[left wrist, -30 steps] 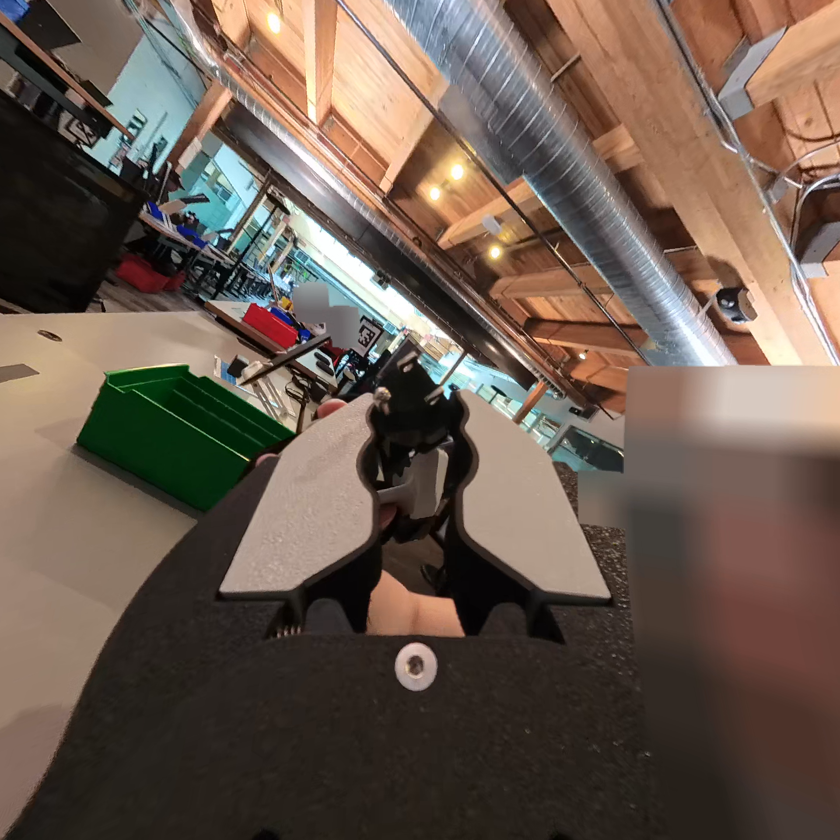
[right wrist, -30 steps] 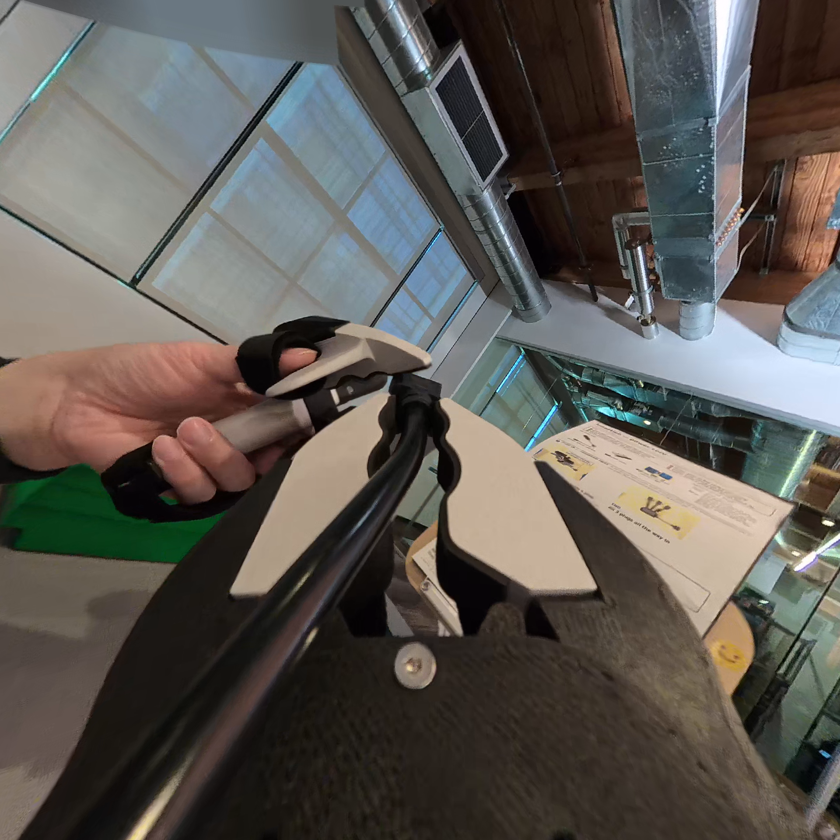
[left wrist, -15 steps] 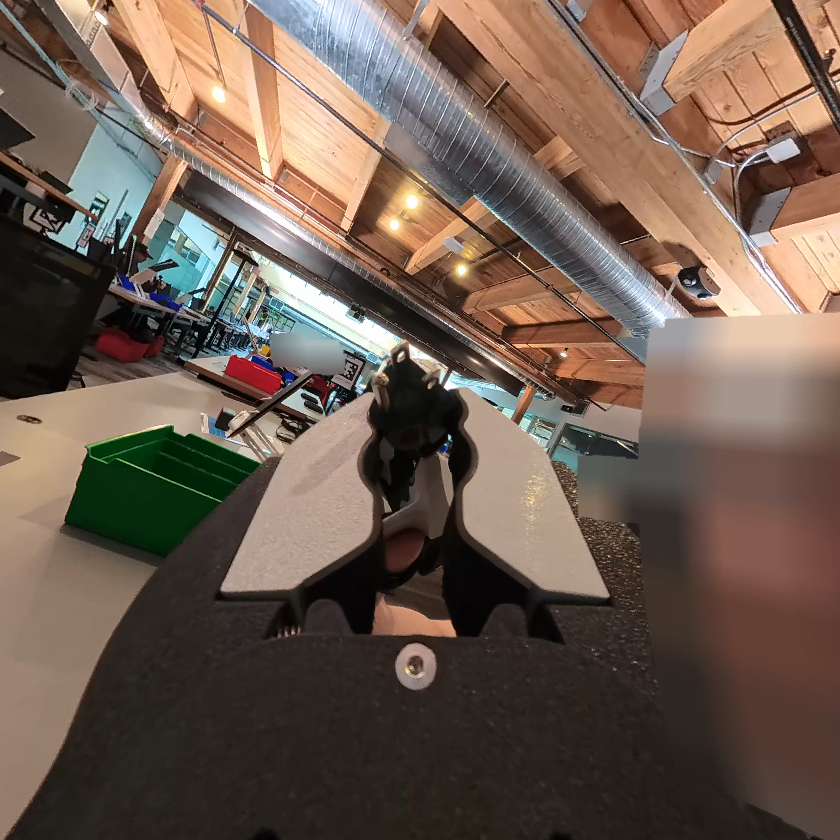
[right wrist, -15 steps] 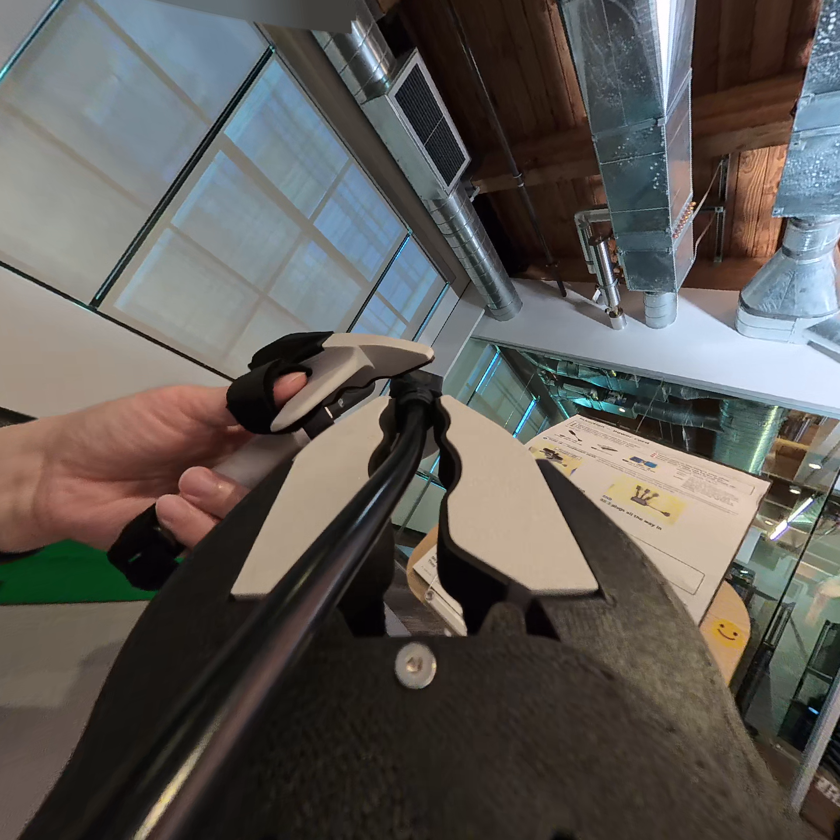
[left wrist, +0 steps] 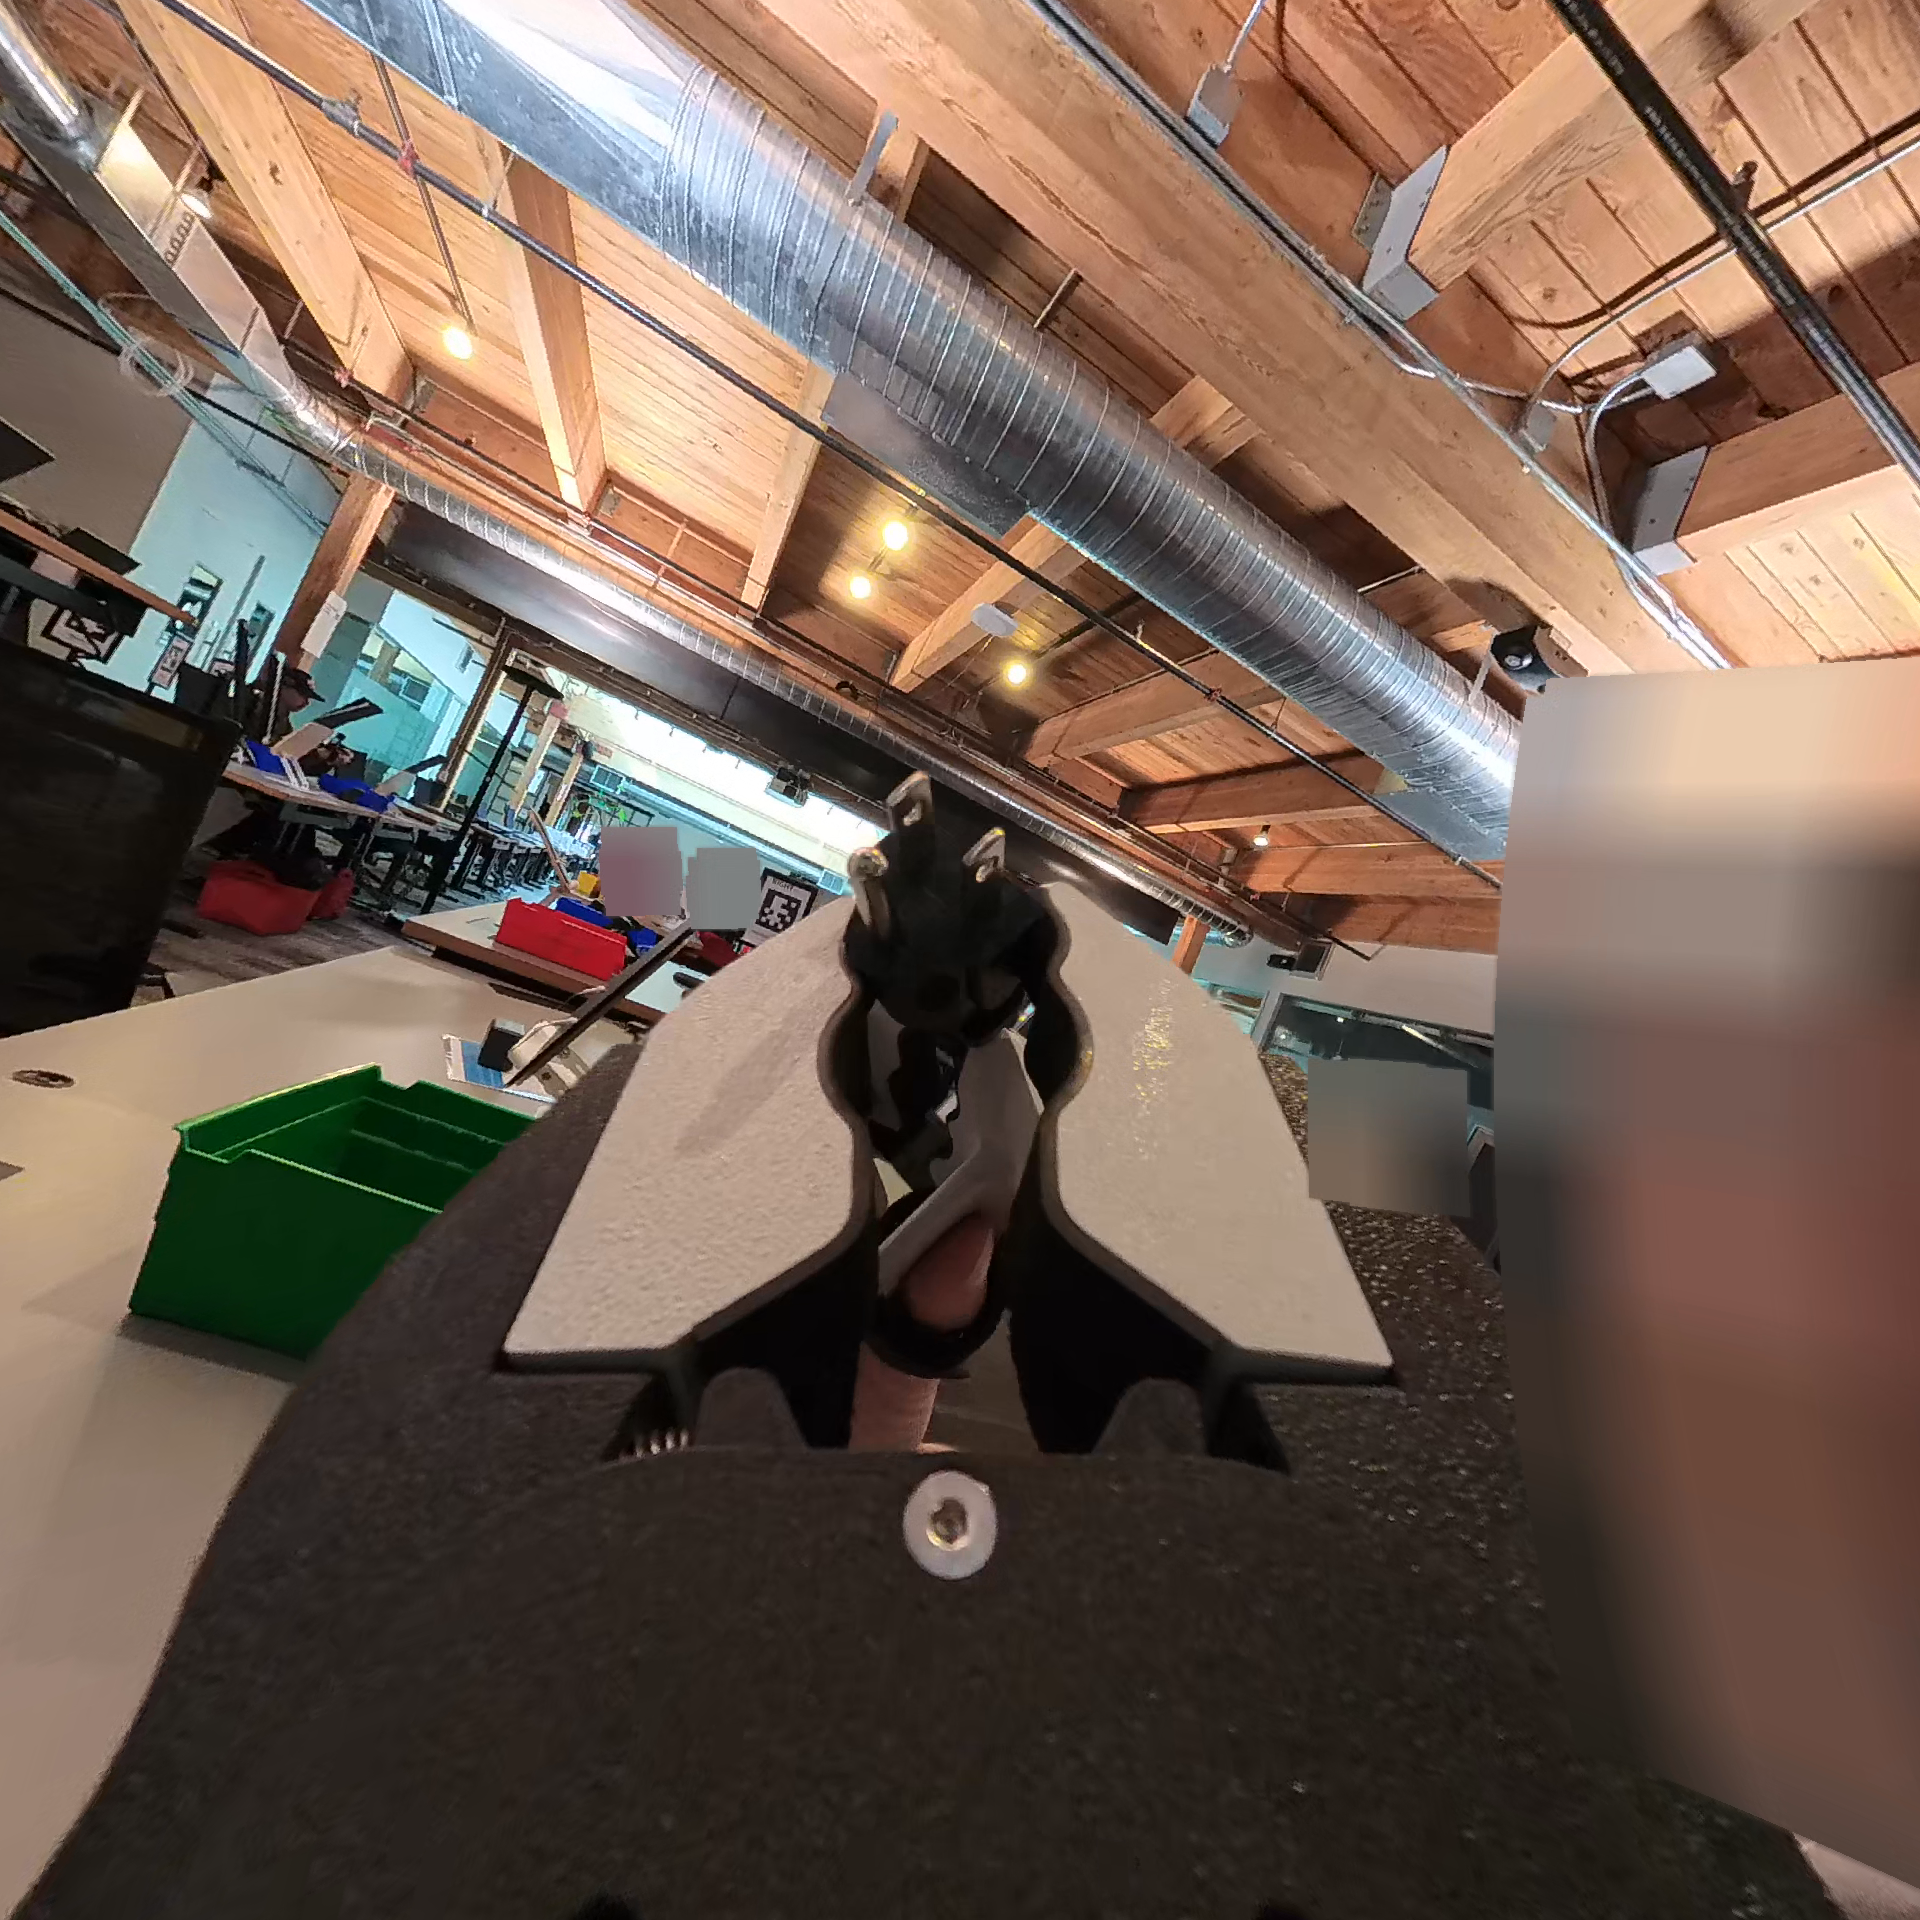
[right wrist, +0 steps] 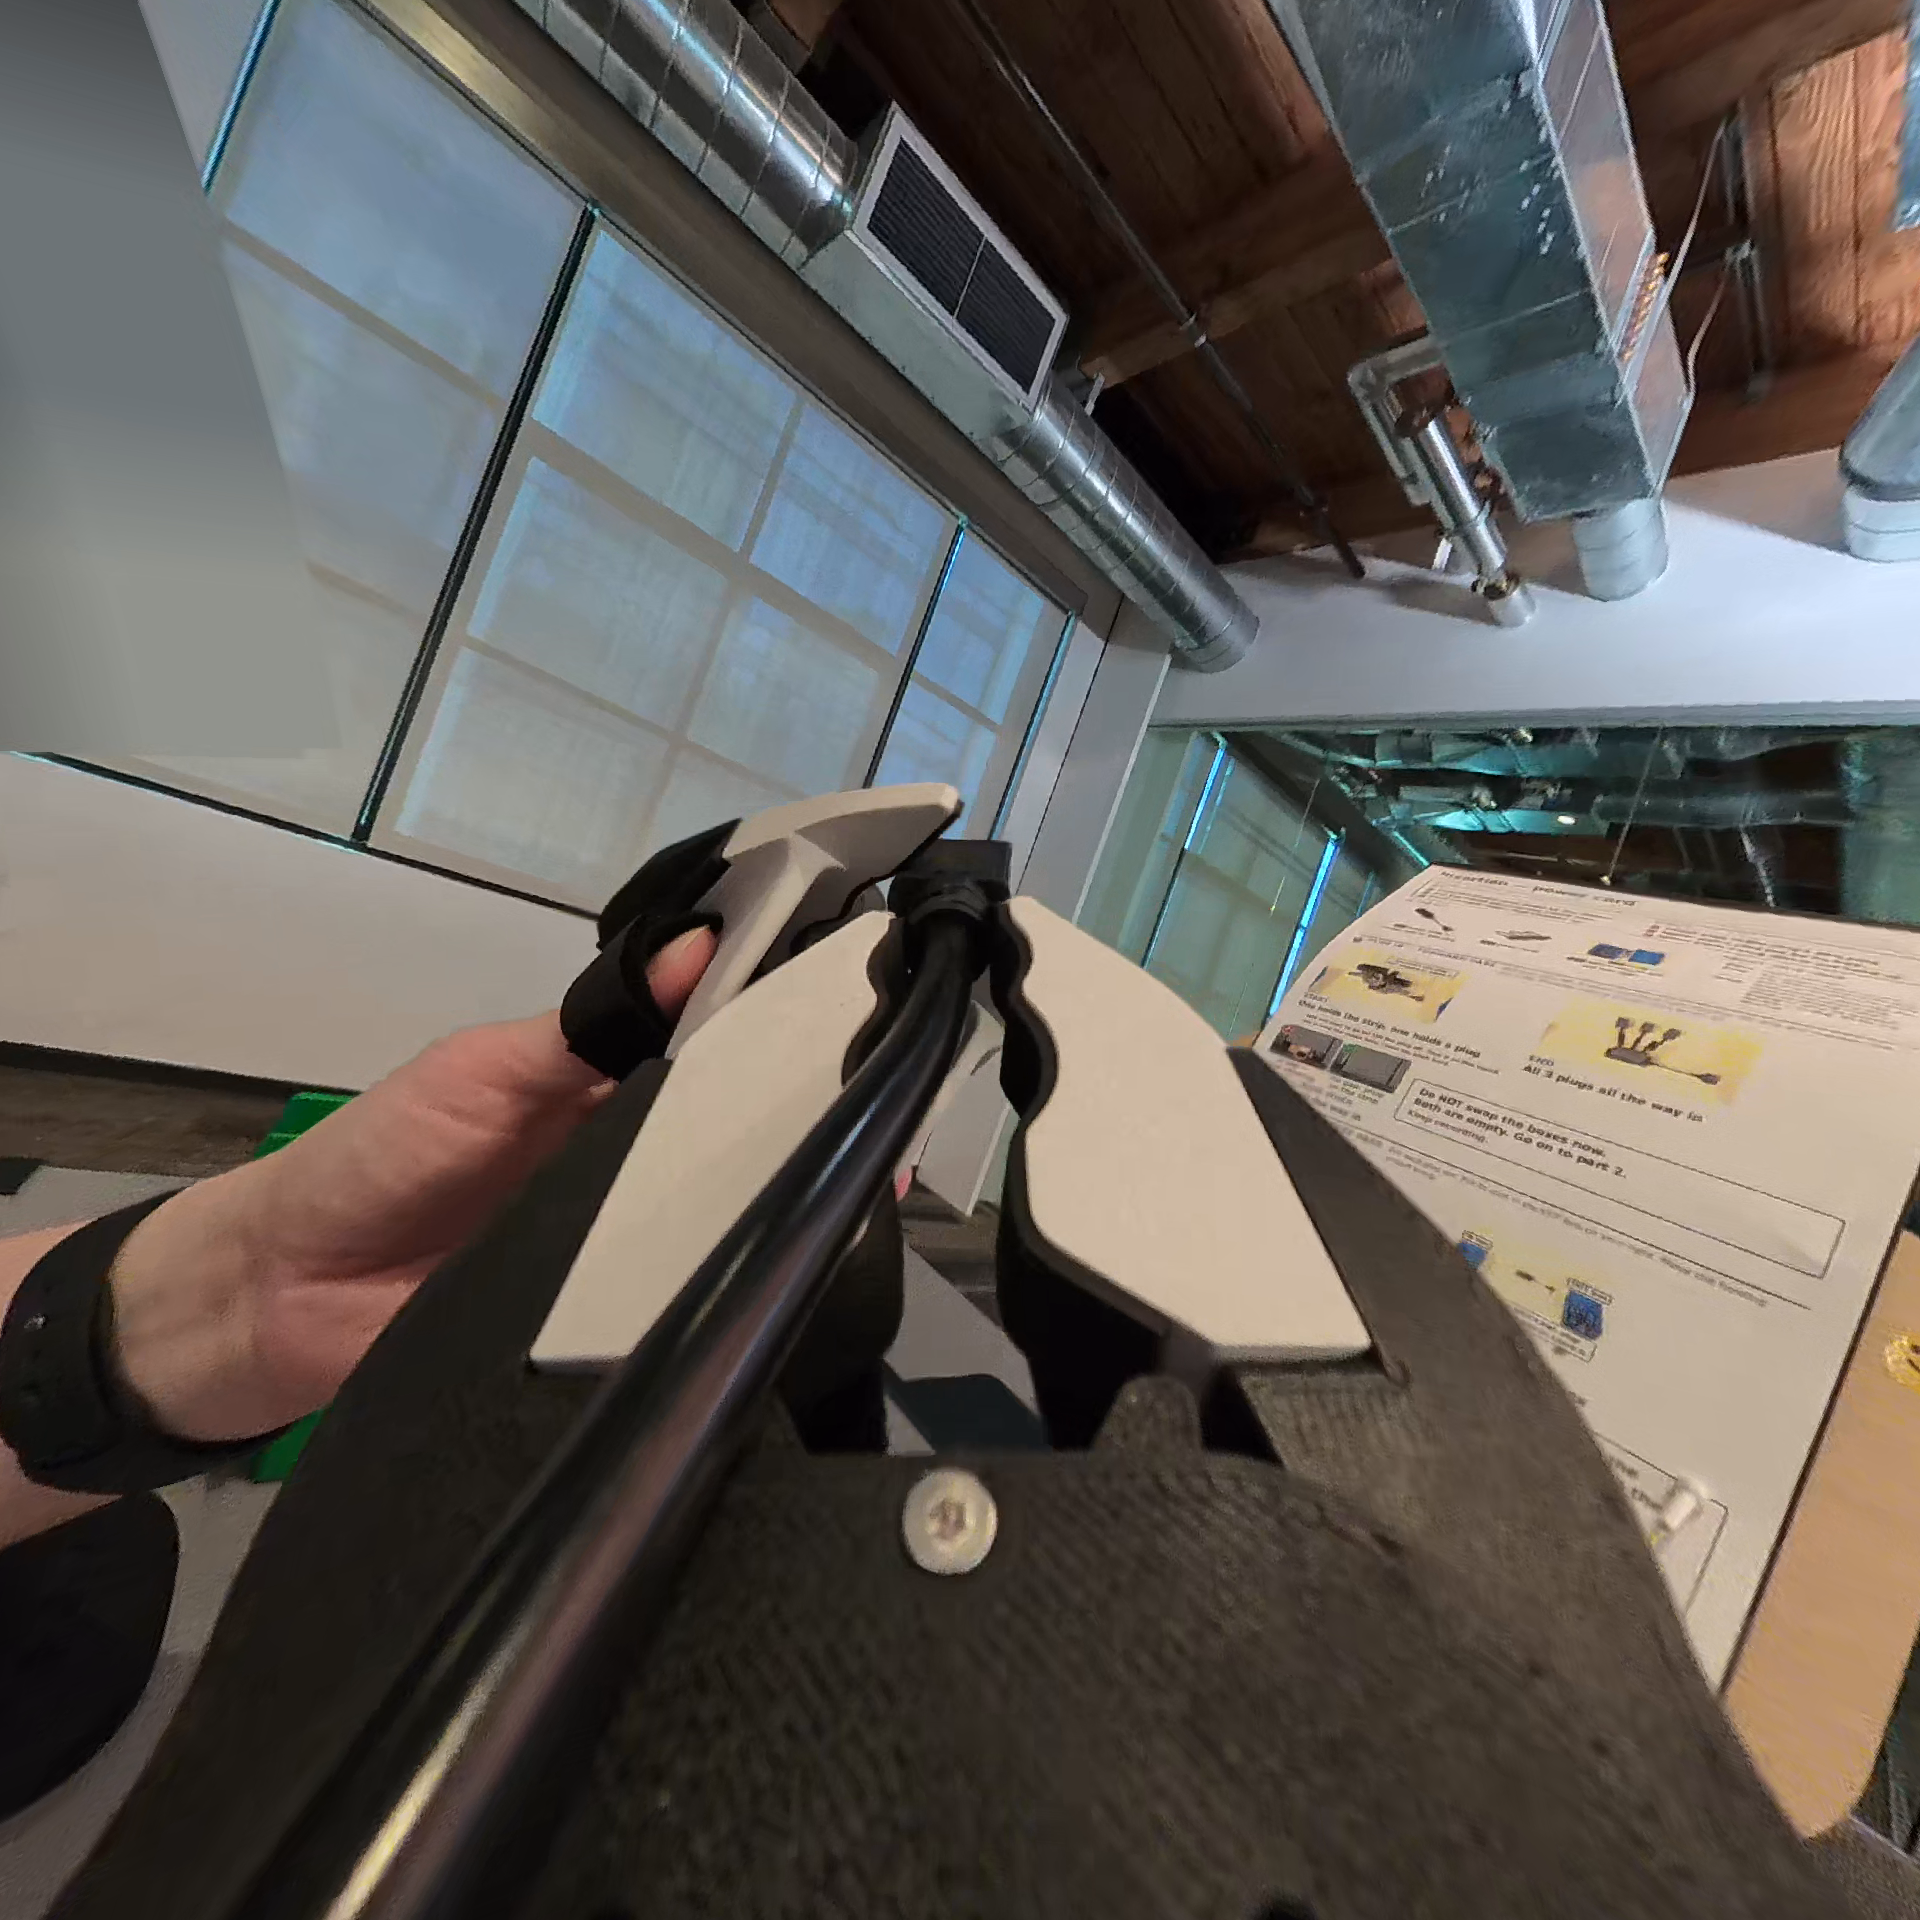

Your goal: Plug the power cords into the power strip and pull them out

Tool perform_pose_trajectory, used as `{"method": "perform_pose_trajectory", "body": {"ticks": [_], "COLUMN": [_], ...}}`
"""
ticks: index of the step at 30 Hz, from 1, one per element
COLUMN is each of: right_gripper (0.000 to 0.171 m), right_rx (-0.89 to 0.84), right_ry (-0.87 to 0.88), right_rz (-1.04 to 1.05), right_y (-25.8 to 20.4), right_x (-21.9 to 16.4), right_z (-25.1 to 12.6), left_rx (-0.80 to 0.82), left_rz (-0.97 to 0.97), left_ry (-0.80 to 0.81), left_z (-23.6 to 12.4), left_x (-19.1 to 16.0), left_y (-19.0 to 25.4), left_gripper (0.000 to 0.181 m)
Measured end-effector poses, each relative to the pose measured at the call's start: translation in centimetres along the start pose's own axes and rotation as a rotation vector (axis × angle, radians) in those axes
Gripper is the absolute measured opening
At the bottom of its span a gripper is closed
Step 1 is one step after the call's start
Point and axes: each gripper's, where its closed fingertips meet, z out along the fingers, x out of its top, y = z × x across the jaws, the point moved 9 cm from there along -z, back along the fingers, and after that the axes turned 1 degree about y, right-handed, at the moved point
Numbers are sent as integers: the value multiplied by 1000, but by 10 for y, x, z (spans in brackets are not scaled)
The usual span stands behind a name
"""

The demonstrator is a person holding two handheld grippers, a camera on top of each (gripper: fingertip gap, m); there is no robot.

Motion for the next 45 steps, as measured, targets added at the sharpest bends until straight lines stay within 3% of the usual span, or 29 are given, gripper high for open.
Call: {"method": "perform_pose_trajectory", "body": {"ticks": [23, 29, 33, 36, 41, 45], "right_gripper": [15, 15, 15, 15, 15, 15], "right_rx": [-19, -53, -67, -44, 59, 171], "right_ry": [-57, -100, -159, -195, -346, -478], "right_rz": [-166, -189, -135, -120, -162, -113], "right_y": [0, 25, 59, 76, 86, 89], "right_x": [-1, -1, 0, 3, 1, -14], "right_z": [-1, -10, -25, -36, -44, -49], "left_rx": [28, 164, 433, 664, 752, 850], "left_rz": [7, 87, 255, 309, 166, 302], "left_ry": [39, -25, -162, -301, -478, -717], "left_z": [-1, -23, -69, -108, -144, -150], "left_x": [-4, 18, 37, 29, -1, -21], "left_y": [-7, -18, -45, -84, -134, -146], "left_gripper": [29, 45, 53, 54, 51, 54]}}
